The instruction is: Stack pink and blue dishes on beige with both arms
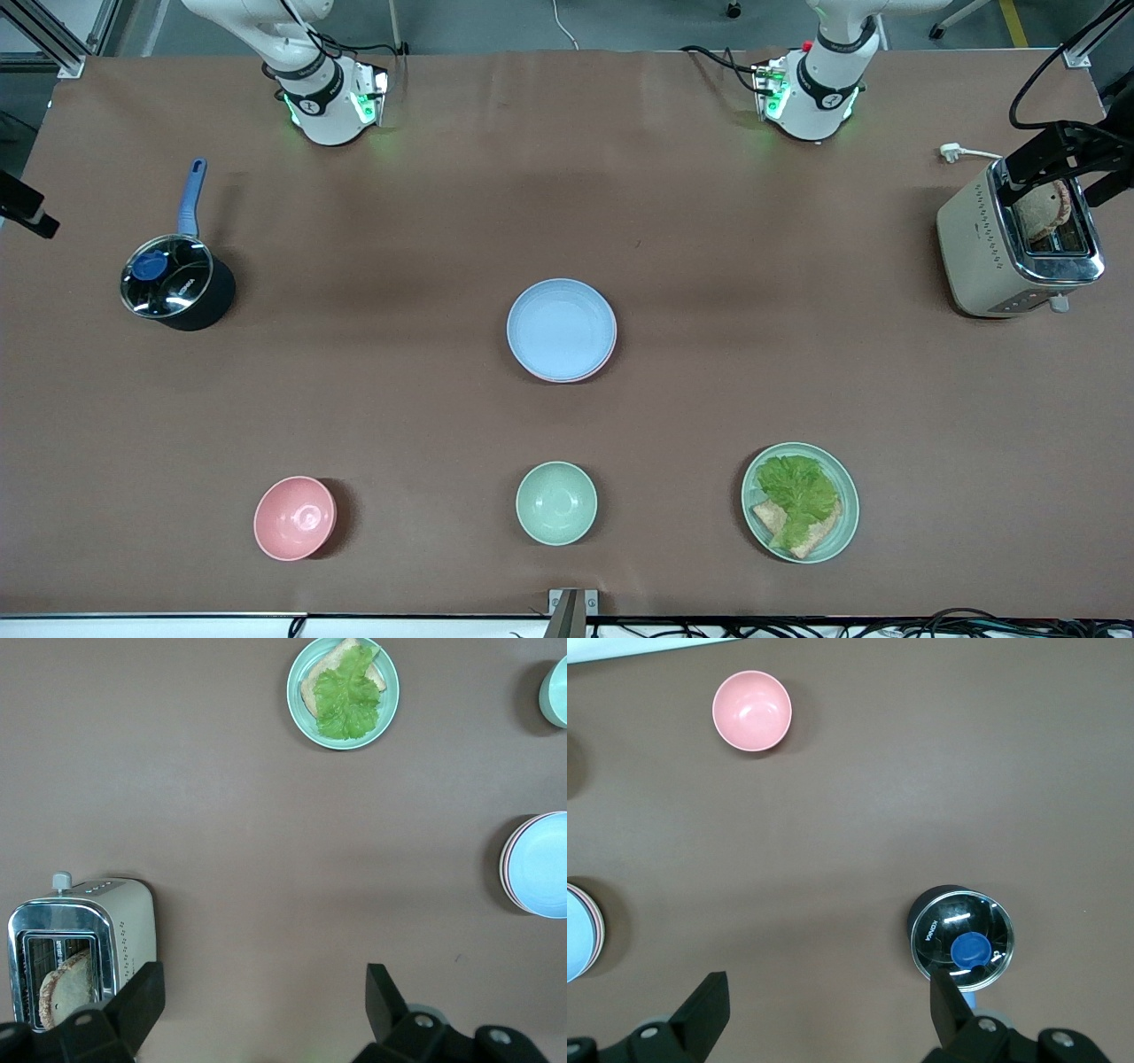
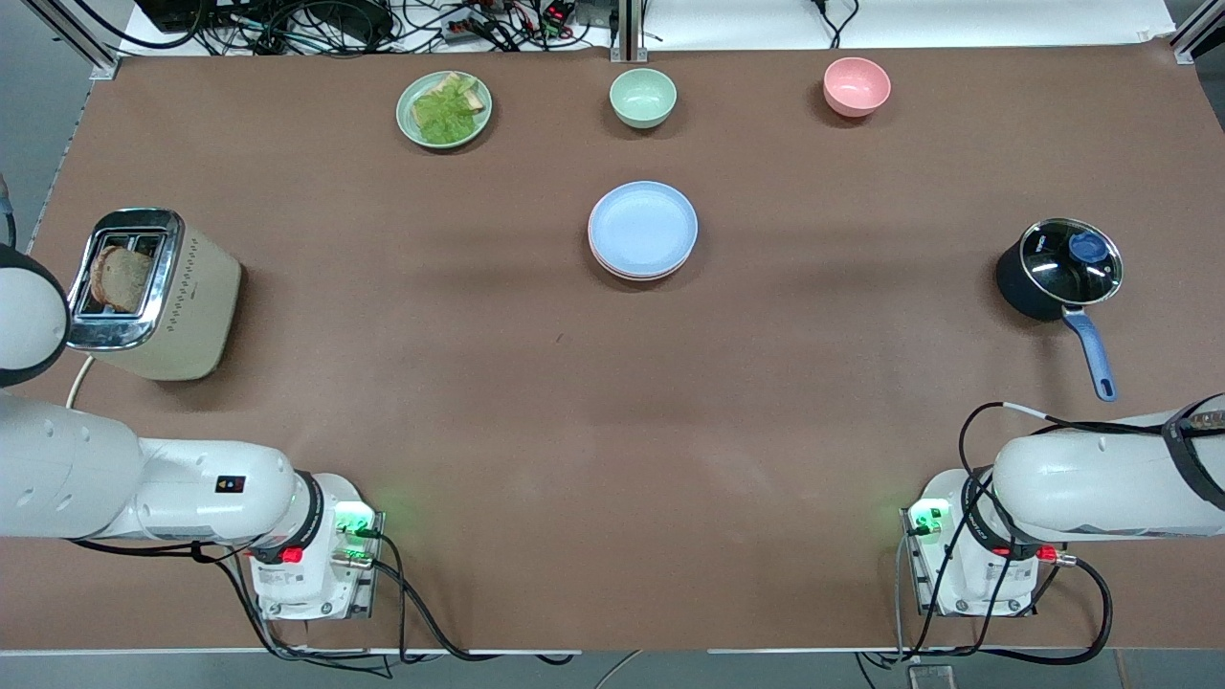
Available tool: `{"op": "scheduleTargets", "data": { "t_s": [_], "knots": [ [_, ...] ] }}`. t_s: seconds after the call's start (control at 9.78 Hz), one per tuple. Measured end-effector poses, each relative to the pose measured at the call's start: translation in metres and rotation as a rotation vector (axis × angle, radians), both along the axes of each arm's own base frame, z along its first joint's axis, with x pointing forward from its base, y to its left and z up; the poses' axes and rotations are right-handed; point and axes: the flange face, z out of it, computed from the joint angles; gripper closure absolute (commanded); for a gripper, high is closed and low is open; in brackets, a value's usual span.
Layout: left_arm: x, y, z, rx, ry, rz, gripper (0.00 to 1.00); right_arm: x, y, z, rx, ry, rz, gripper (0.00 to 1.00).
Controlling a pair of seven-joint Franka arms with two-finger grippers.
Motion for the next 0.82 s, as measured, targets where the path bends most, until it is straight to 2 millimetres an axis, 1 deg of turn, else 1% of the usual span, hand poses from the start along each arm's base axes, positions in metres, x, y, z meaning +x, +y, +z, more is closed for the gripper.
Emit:
{"op": "scheduleTargets", "data": {
  "t_s": [0.31, 0.61, 0.82],
  "knots": [
    [0.0, 0.0, 0.0, 0.0, 0.0, 0.0, 0.0, 0.009, 0.0, -0.021, 0.002, 0.027, 0.001, 0.0],
    [0.0, 0.0, 0.0, 0.0, 0.0, -0.002, 0.0, 0.007, 0.003, -0.03, 0.004, 0.045, 0.005, 0.0],
    [0.0, -0.002, 0.0, 0.023, -0.001, -0.012, 0.0, 0.006, 0.002, -0.031, 0.004, 0.038, 0.004, 0.0]
  ]
}}
